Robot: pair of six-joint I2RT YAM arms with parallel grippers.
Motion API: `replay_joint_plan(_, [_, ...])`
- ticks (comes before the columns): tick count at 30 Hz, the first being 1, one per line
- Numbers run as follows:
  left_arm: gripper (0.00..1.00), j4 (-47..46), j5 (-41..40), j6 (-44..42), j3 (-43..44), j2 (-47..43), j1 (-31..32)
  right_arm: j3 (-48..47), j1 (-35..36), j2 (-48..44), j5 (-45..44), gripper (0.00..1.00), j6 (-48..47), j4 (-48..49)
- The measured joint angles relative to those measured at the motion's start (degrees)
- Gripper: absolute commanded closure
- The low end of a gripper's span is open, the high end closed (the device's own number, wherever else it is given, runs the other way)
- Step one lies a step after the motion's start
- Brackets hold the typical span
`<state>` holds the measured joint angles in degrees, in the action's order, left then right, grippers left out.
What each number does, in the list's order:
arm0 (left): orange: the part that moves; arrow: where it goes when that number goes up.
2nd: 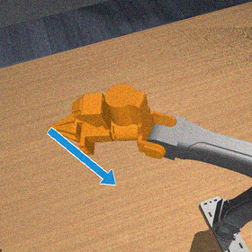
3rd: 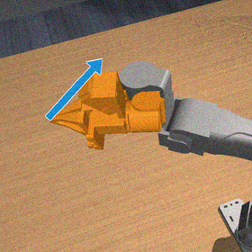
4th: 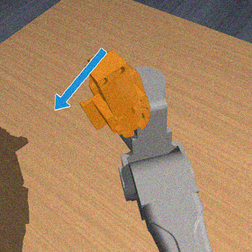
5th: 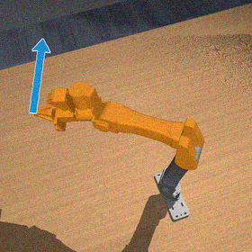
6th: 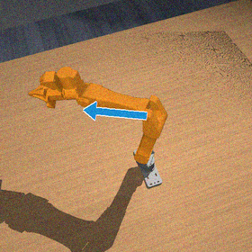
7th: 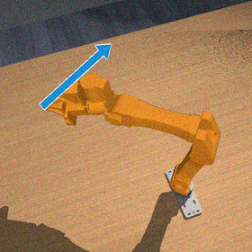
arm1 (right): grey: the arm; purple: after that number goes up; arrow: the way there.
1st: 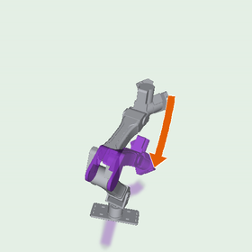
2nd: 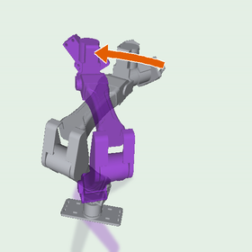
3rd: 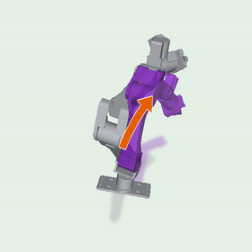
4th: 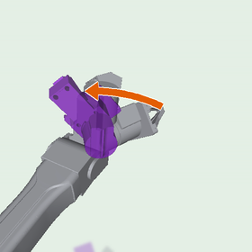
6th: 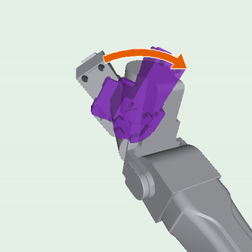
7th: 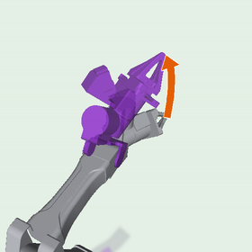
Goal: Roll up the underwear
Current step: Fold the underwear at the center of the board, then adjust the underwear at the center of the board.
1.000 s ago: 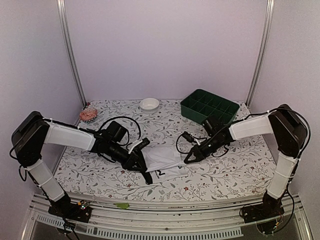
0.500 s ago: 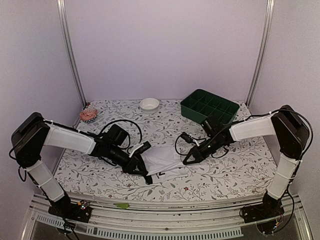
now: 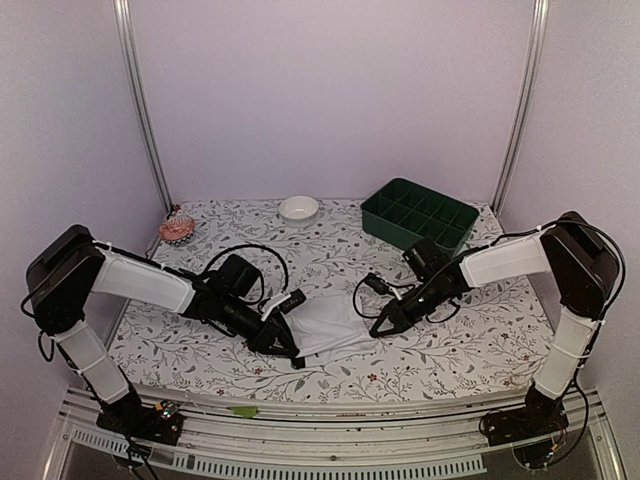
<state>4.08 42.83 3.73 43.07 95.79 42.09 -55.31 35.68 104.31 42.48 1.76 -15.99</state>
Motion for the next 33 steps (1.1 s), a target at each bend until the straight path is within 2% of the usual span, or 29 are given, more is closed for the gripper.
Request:
replay_joint_plan(3, [1.0,-0.4,0.0,0.0,0.0,1.2,1.0,0.2,0.0,0.0,0.0,1.0,0.0,0.0])
replay_joint_plan(4, [0.98,-0.4,0.0,0.0,0.0,1.5,1.3,0.2,0.0,0.0,0.0,0.95,0.0,0.0])
replay_joint_plan(6, [0.82,-0.3,0.0,0.0,0.0,1.8,1.7,0.2,0.0,0.0,0.0,0.72,0.0,0.0])
replay_joint_plan(7, [0.75,-0.3,0.0,-0.2,0.0,1.8,1.7,0.2,0.0,0.0,0.1,0.65,0.3,-0.2])
replay_joint_plan(10, [0.61,1.6,-0.3,-0.9,0.1,1.8,1.8,0.2,0.0,-0.2,0.1,0.55,0.4,-1.2])
replay_joint_plan(12, [0.56,3.7,-0.8,-1.7,0.4,1.3,1.8,0.3,0.0,-1.5,0.1,0.51,0.6,-2.5])
replay_joint_plan(16, [0.54,7.5,-1.8,-2.9,1.6,-2.5,1.8,0.6,-0.2,-6.3,0.2,0.51,1.1,-4.3])
replay_joint_plan(19, [0.55,9.1,-3.0,-3.4,4.9,-4.4,1.6,-1.6,-0.5,-7.1,0.4,0.57,2.3,-5.0])
replay_joint_plan(28, [0.57,5.9,-6.9,0.9,10.8,-2.5,-2.6,-16.5,-0.5,3.4,0.5,0.6,10.8,-2.2])
replay_joint_plan(33, [0.59,3.2,-8.3,3.2,14.8,3.1,-4.0,-20.3,-0.4,8.6,2.3,0.68,16.3,2.7])
